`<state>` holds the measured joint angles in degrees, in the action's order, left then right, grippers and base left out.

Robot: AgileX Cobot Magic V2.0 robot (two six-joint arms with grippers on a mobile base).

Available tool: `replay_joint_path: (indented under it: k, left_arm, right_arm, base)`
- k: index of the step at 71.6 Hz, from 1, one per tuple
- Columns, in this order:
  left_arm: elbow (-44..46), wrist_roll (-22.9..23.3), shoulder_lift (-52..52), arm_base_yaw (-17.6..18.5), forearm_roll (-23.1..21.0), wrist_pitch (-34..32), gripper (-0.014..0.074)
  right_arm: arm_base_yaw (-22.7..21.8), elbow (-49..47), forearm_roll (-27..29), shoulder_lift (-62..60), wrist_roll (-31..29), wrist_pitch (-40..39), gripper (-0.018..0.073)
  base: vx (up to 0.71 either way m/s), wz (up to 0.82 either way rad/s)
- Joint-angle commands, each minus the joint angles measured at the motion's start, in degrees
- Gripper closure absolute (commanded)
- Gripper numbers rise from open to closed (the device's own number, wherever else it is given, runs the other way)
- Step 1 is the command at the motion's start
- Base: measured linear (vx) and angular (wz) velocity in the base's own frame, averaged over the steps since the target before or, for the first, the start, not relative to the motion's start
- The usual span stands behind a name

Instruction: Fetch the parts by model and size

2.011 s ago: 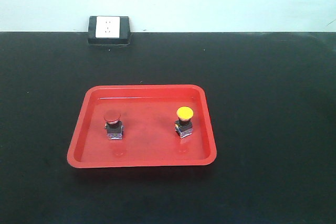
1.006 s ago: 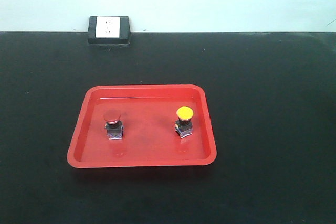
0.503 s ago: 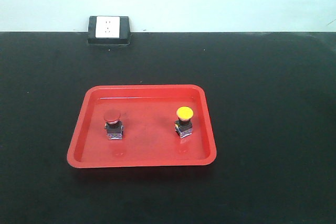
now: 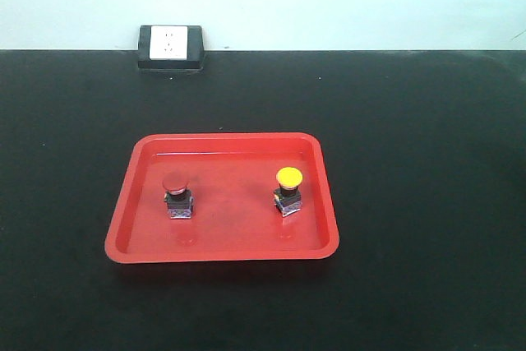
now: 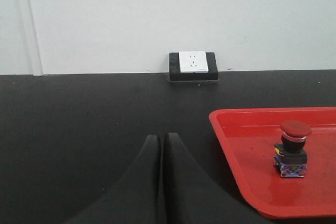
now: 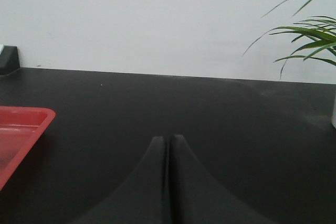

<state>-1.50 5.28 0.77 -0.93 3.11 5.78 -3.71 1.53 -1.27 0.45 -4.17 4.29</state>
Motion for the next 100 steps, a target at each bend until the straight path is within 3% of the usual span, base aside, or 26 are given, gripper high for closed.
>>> replay_joint_path:
  k: [1, 31, 100]
  left_arm:
    - [-0.09, 0.18, 0.84, 0.36, -0.15, -4.66, 0.0603]
    - [-0.09, 0.18, 0.84, 0.36, -0.15, -4.66, 0.0603]
    - [-0.09, 0.18, 0.84, 0.36, -0.15, -4.66, 0.0603]
  right_arm:
    - [-0.98, 0.38, -0.95, -1.35, 0.27, -5.4, 0.0569]
    - [-0.99, 0.58, -2.05, -1.85, 5.12, -4.88, 0.0569]
    - [-0.99, 0.58, -2.48, -1.8, 5.13, -4.88, 0.0569]
  base:
    - [0.0, 0.0]
    - [0.0, 0.0]
    - [0.0, 0.0]
